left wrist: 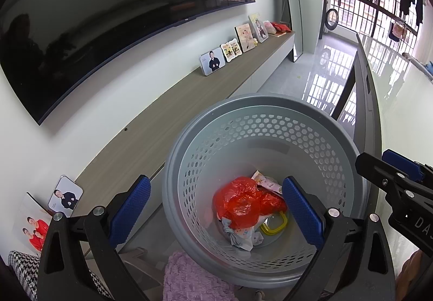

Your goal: Collect trash

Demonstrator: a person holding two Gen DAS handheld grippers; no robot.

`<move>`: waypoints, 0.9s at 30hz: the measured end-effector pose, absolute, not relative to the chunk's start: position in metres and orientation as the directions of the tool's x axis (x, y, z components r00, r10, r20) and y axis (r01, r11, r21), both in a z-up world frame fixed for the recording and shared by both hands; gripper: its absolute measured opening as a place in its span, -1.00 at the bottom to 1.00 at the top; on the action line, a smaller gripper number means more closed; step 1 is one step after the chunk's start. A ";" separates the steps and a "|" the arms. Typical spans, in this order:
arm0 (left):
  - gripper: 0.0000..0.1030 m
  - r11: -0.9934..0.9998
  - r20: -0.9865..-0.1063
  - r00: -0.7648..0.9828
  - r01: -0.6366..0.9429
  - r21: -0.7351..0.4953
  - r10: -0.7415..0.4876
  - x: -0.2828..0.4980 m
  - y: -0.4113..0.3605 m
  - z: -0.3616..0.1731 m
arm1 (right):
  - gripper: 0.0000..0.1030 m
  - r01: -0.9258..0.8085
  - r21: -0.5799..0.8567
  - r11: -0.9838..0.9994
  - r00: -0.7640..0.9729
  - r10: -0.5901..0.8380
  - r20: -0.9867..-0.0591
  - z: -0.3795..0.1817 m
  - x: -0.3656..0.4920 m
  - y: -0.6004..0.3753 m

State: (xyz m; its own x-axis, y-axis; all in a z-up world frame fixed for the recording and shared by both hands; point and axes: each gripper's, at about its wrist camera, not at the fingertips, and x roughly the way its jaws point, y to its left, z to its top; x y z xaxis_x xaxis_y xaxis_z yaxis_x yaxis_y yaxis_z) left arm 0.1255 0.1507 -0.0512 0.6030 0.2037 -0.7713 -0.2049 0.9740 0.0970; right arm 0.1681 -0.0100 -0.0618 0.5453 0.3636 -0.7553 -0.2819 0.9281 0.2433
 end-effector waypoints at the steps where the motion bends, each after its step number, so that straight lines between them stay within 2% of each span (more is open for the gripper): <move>1: 0.86 0.974 -0.771 0.603 -0.205 0.097 0.204 0.125 0.151 -0.051 | 0.17 -0.282 0.243 0.928 0.545 0.364 -0.755 -0.062 0.168 -0.010; 27: 0.88 0.974 -0.773 0.601 -0.203 0.097 0.203 0.125 0.149 -0.051 | 0.17 -0.276 0.243 0.930 0.546 0.360 -0.757 -0.061 0.172 -0.010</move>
State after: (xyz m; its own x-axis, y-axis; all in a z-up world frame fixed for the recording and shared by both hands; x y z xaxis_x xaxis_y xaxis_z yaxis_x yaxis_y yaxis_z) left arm 0.1247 0.1491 -0.0510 0.6009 0.2028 -0.7732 -0.2035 0.9742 0.0974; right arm 0.1724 -0.0102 -0.0613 0.5456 0.3598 -0.7569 -0.2756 0.9299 0.2435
